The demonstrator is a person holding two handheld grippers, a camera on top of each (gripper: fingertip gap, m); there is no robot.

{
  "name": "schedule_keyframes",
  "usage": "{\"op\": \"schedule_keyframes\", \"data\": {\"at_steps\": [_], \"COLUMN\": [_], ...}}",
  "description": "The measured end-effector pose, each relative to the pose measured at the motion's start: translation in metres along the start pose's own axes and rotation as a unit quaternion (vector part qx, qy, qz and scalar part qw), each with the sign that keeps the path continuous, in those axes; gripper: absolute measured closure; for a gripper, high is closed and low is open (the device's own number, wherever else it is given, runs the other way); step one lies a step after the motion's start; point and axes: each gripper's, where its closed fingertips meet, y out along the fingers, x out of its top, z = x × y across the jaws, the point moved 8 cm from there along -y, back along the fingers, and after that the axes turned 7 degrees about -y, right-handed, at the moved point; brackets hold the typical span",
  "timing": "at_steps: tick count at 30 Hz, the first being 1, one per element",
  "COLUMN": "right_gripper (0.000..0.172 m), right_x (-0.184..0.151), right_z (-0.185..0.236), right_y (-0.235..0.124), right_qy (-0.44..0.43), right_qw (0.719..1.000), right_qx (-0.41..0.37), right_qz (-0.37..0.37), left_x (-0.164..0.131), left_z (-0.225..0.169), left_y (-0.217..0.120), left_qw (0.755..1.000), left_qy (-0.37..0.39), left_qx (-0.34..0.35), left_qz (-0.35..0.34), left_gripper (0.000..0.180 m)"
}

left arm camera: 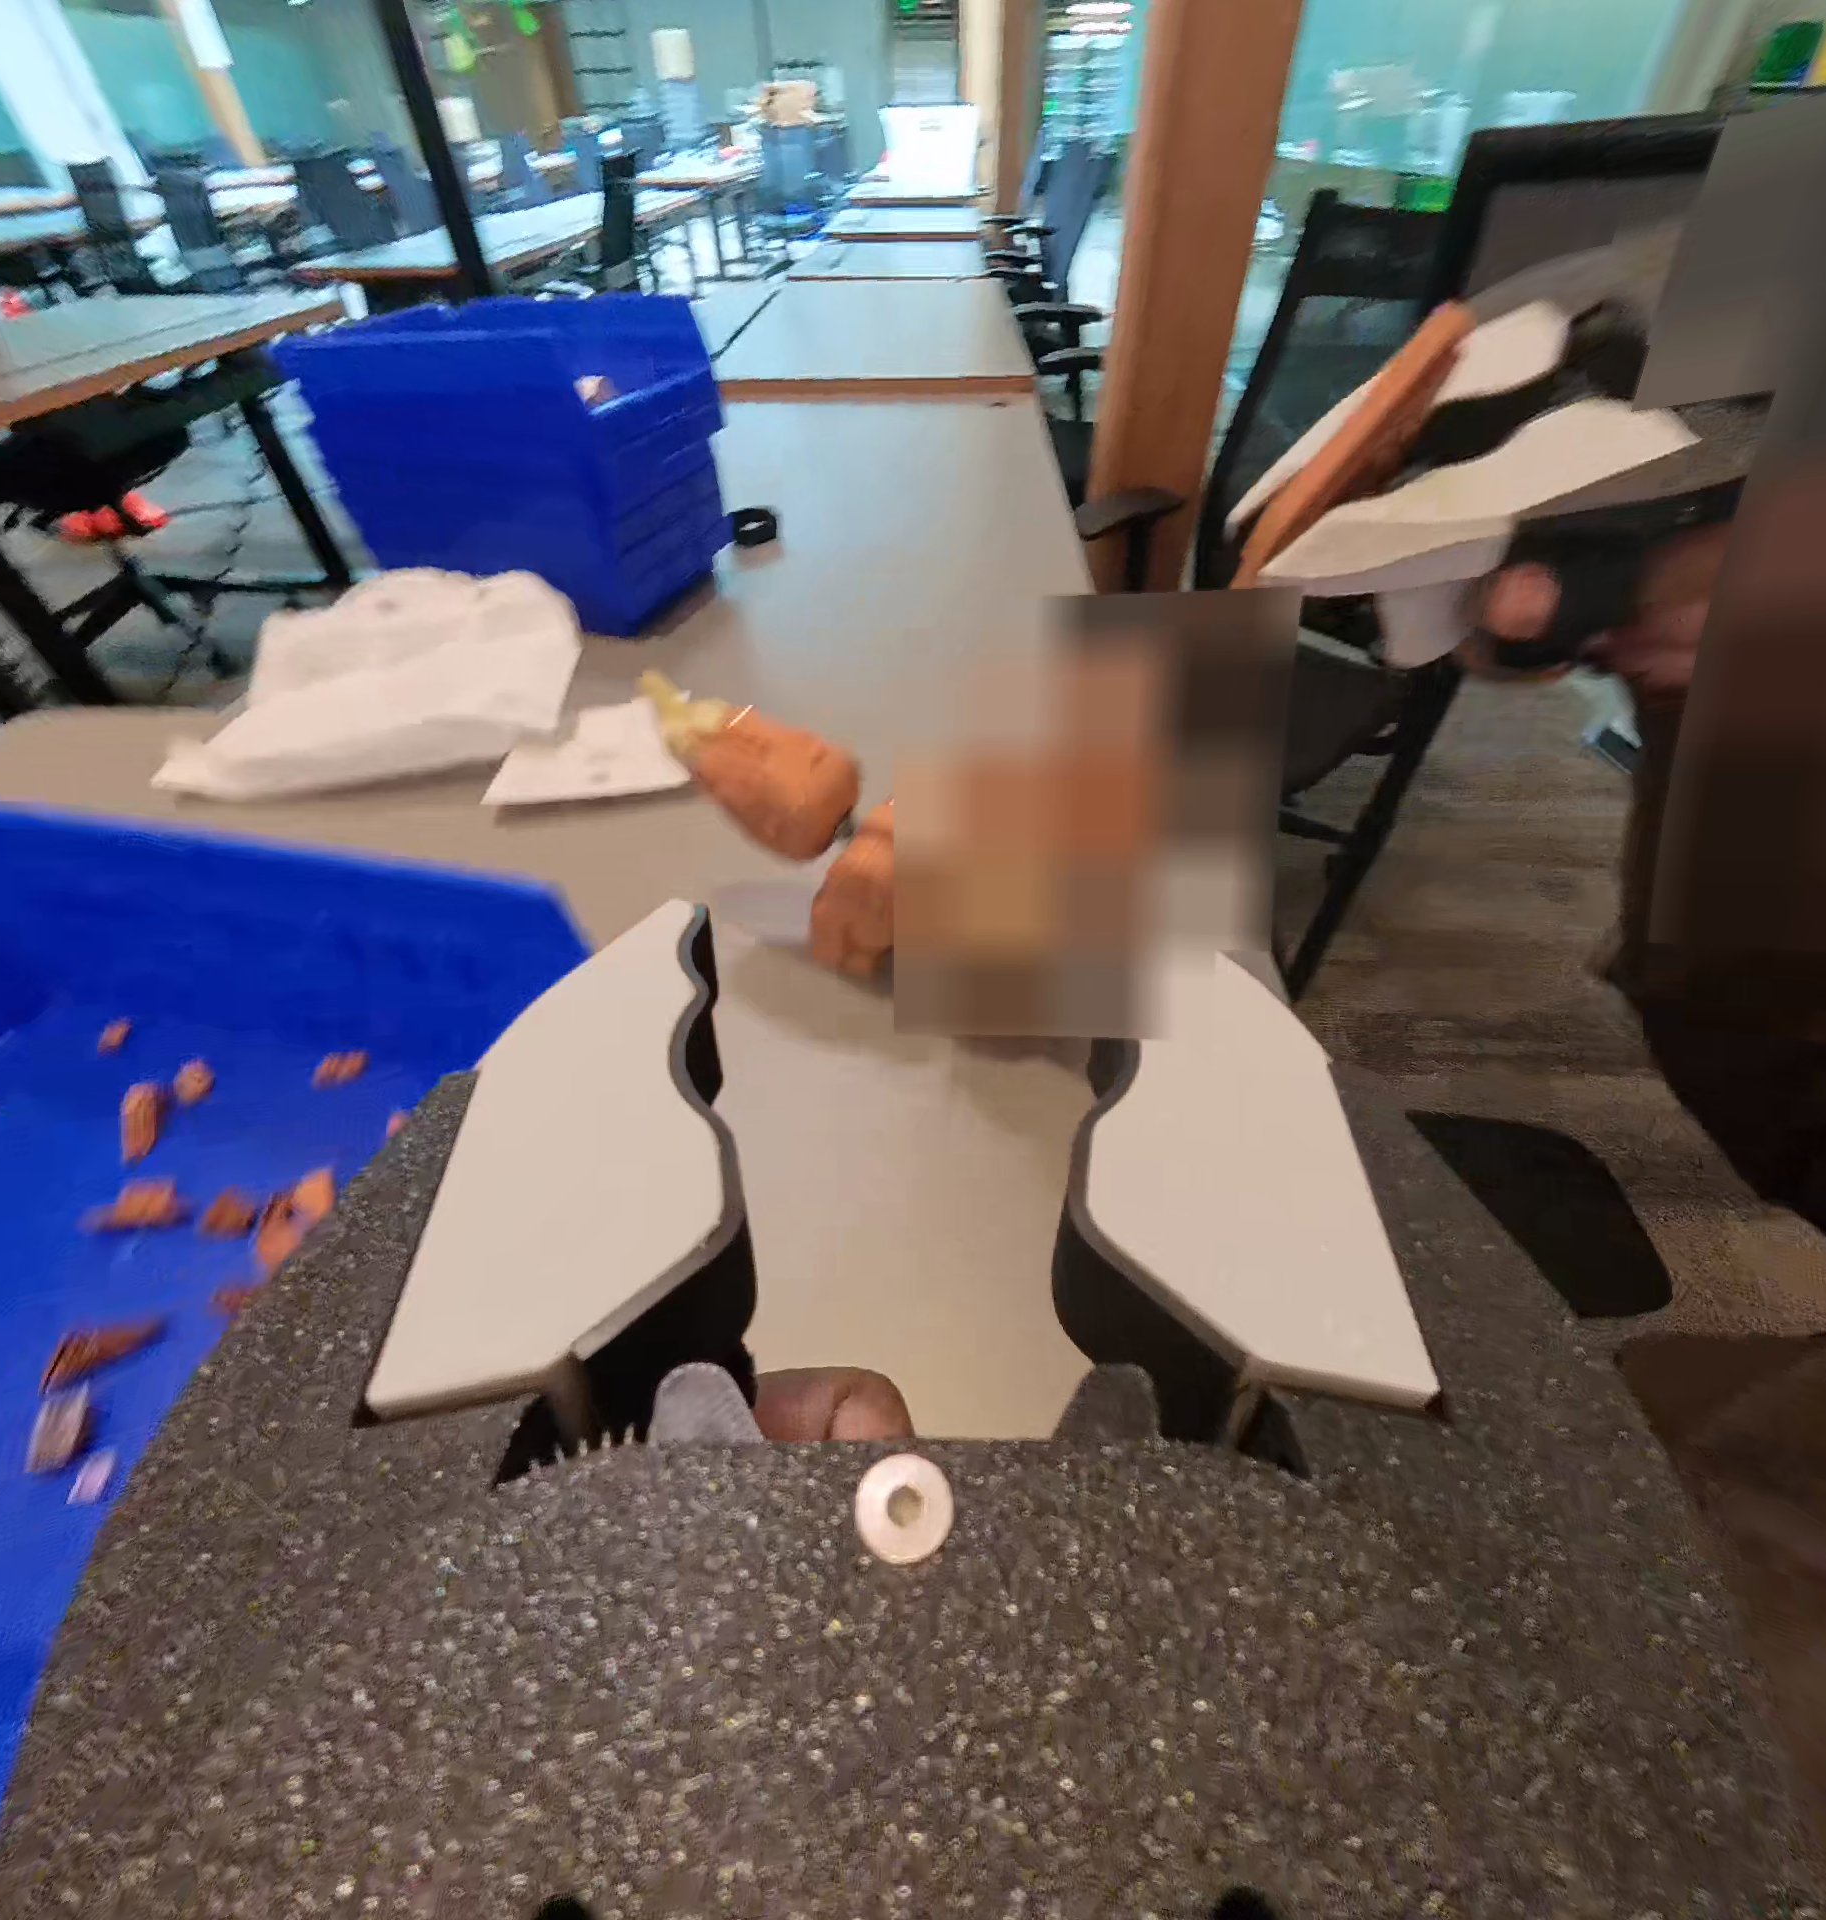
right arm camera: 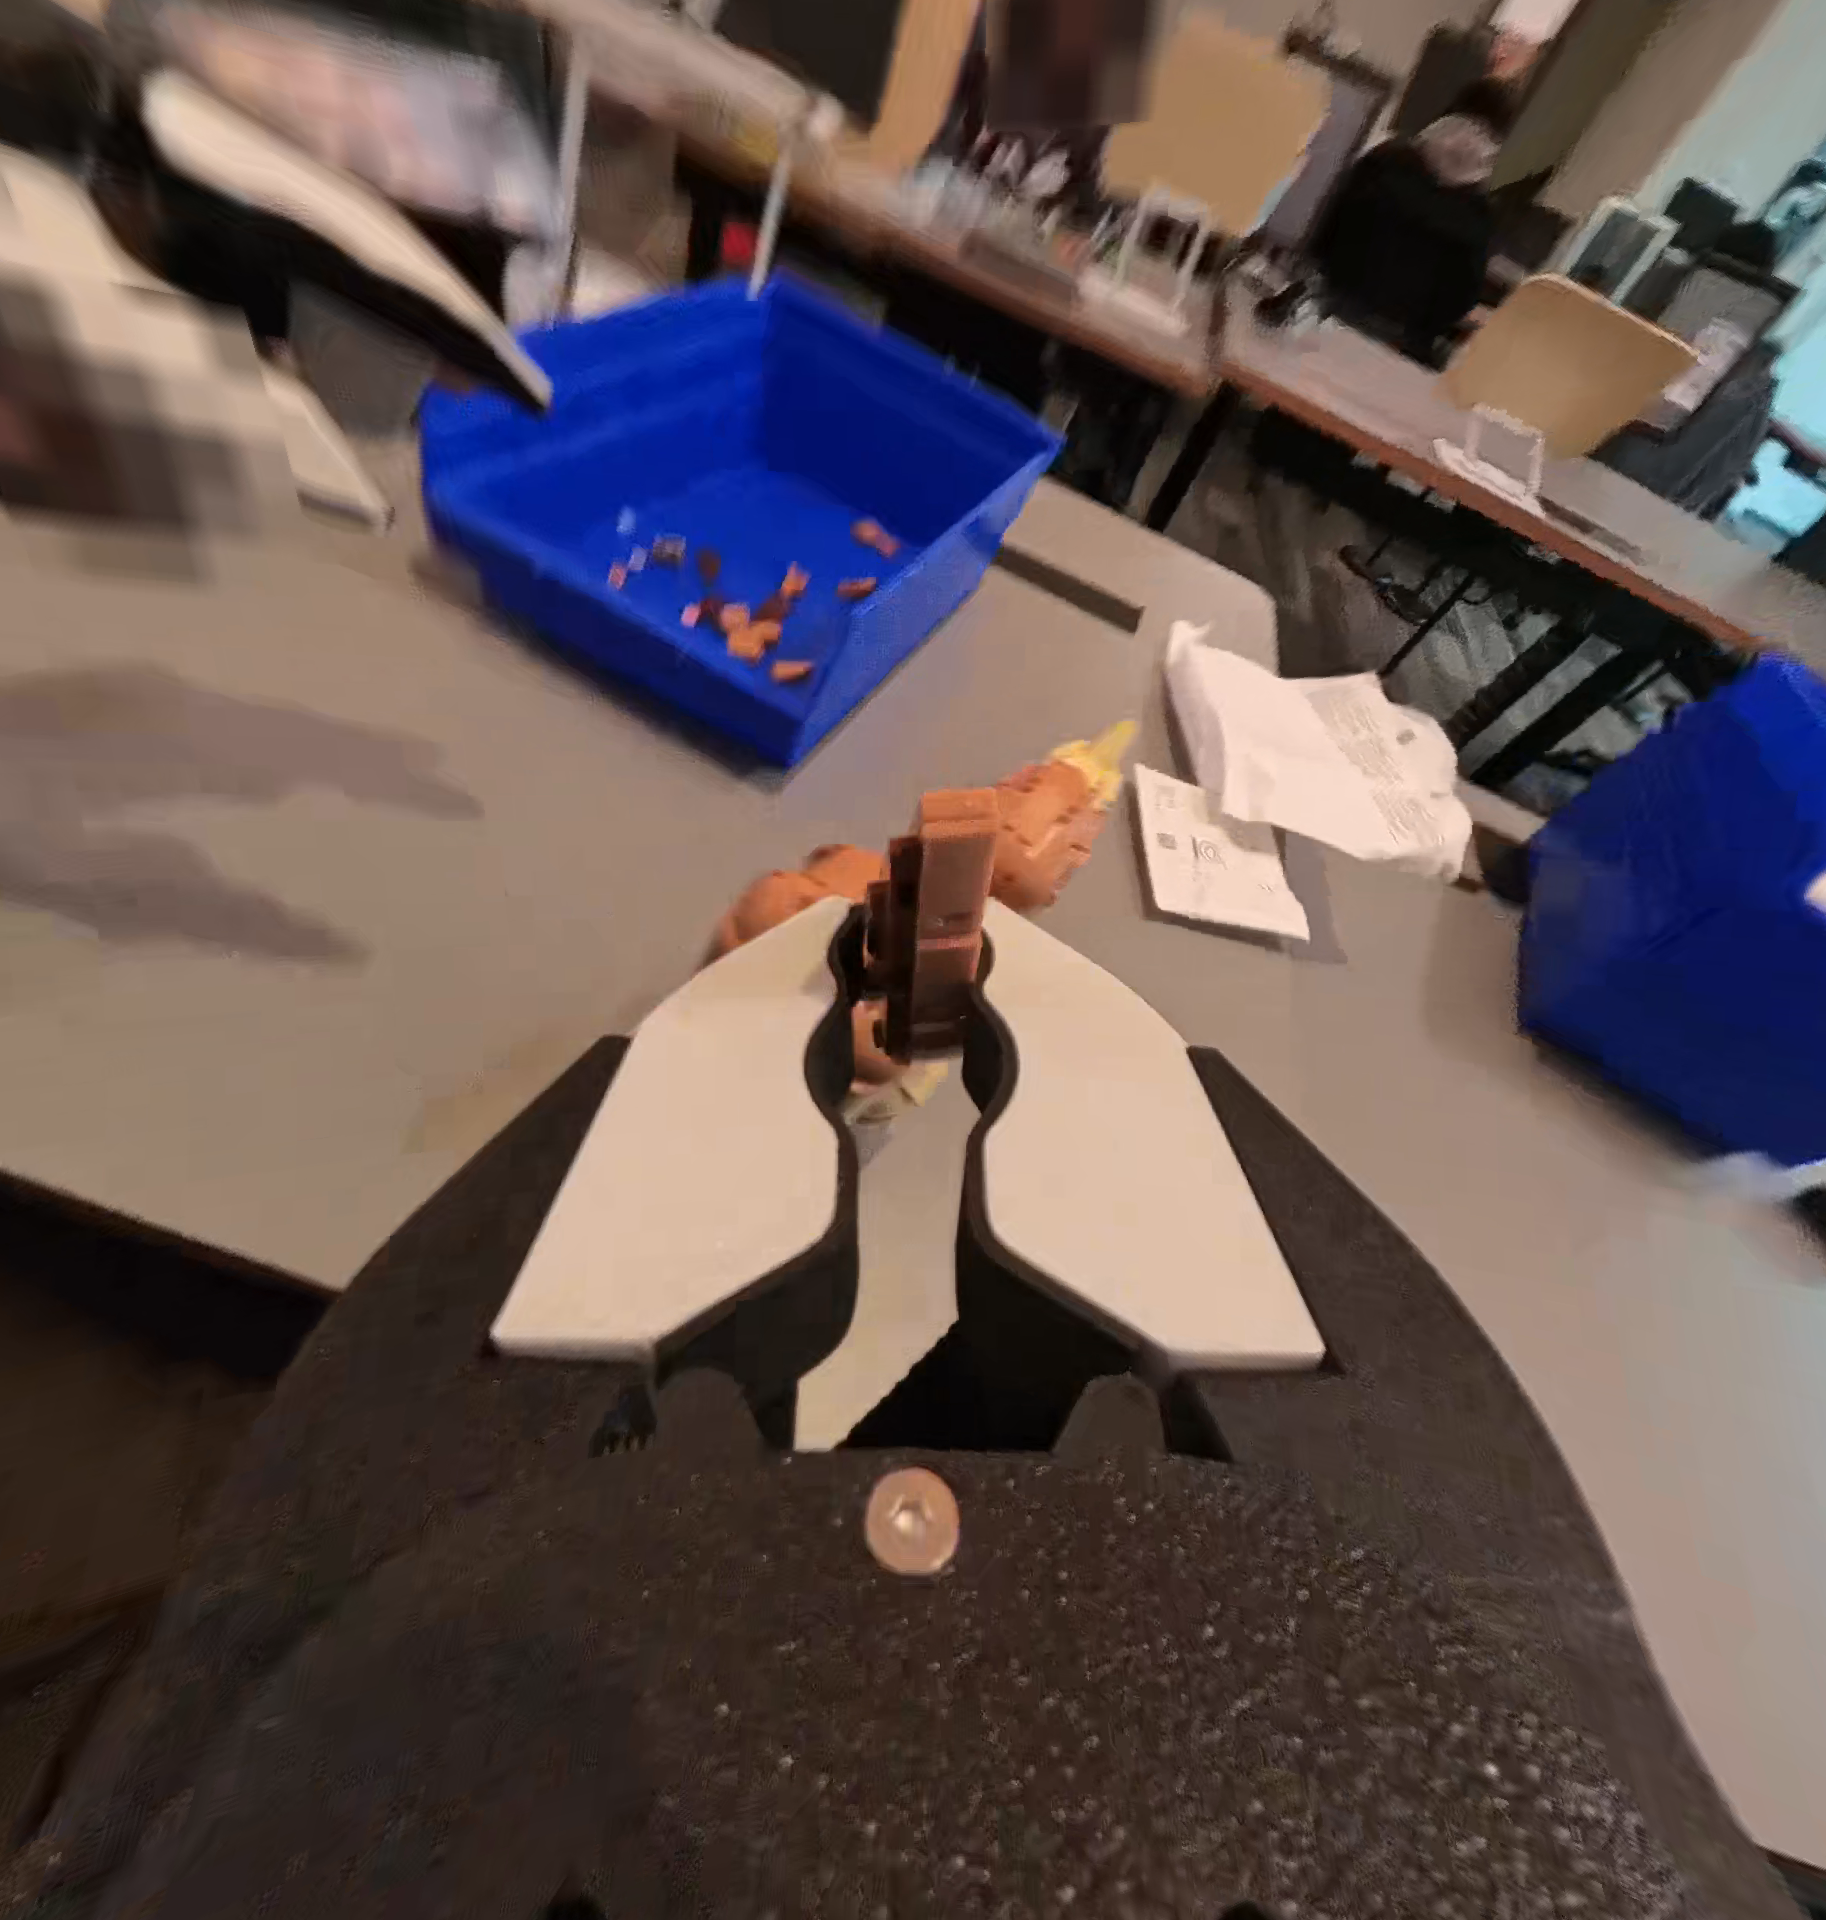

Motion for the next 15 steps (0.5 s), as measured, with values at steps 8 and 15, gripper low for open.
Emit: {"op": "schedule_keyframes", "data": {"at_steps": [8,15], "right_gripper": [0.156,0.156], "right_x": [0.110,0.160], "right_z": [0.173,0.285], "right_y": [0.047,0.038], "right_qy": [-0.556,-0.791], "right_qw": [0.787,0.541], "right_qx": [0.048,0.017], "right_qz": [0.261,0.286], "left_x": [-0.068,-0.090], "left_z": [0.031,0.016], "left_y": [-0.104,-0.155], "left_qw": [0.990,0.987], "left_qy": [-0.102,-0.084], "left_qx": [0.087,0.114], "left_qz": [-0.036,-0.071], "left_gripper": [0.116,0.119]}}
